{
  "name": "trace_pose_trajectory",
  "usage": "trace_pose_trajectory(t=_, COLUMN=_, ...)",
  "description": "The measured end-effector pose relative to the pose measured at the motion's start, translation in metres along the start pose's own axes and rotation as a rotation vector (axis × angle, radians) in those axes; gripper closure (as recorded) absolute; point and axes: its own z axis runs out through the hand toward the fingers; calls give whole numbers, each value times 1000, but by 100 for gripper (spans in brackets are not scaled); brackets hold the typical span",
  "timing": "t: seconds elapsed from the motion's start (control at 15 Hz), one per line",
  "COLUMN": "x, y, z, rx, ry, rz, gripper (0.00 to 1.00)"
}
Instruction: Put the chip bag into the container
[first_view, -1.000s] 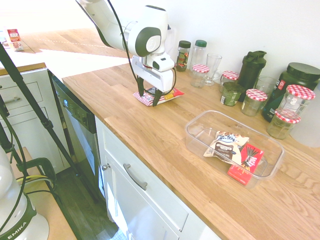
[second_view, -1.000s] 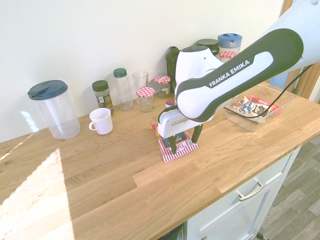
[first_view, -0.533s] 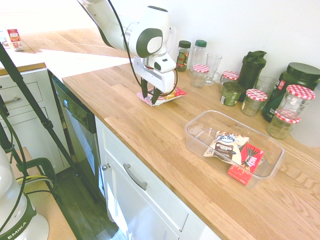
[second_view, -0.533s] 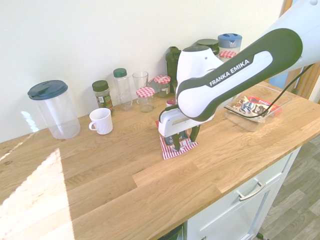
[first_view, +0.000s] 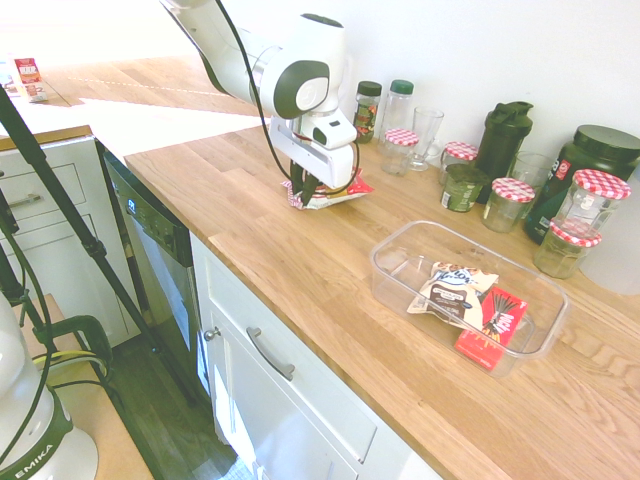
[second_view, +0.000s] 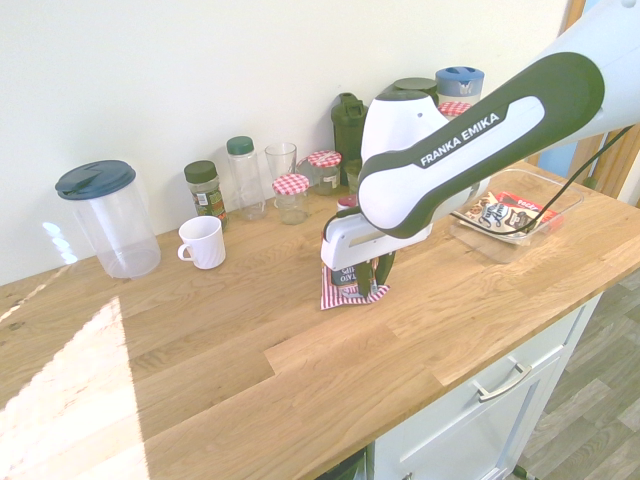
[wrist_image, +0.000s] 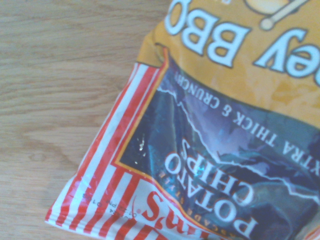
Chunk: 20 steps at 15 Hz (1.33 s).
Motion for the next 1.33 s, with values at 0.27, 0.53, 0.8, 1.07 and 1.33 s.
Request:
trace_pose_trajectory(t=0.27, x=4, y=3, z=-21, rx=18, ry=18, rz=-3, gripper=100)
trace_pose_trajectory(t=0.53, x=8, y=36, z=-80, rx=54, ry=52, rz=5, gripper=100)
trace_pose_trajectory(t=0.8, x=25, y=121, z=-143, rx=105, ry=87, rz=46, gripper=100)
trace_pose_trajectory(t=1.07, x=54, y=200, z=-158, rx=153, ry=74, rz=117, gripper=100)
trace_pose_trajectory(t=1.33, x=87, y=248, z=-148, rx=187, ry=33, rz=173, gripper=100)
